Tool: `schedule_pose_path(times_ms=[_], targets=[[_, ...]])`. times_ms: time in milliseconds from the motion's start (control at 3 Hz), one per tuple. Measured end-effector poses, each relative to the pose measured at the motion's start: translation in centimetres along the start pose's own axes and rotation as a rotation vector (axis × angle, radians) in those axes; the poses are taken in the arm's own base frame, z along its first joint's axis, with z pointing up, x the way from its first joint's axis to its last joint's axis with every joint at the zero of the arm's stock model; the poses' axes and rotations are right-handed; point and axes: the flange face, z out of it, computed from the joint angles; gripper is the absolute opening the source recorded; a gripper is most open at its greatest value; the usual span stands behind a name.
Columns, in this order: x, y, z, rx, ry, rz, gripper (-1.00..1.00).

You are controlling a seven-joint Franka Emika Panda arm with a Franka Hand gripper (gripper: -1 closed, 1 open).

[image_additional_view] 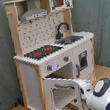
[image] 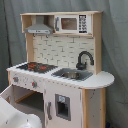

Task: Play with the kitchen

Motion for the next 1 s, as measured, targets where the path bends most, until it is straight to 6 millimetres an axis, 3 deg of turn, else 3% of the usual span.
schedule_pose_path(times_ms=[667,1000], targets=[[-2.7,4.1,3.1,-0.043,-0.108,-0.038,1.0],[-3.1,6.9,7.2,-0.109,-0.152,-0.065,1.0]])
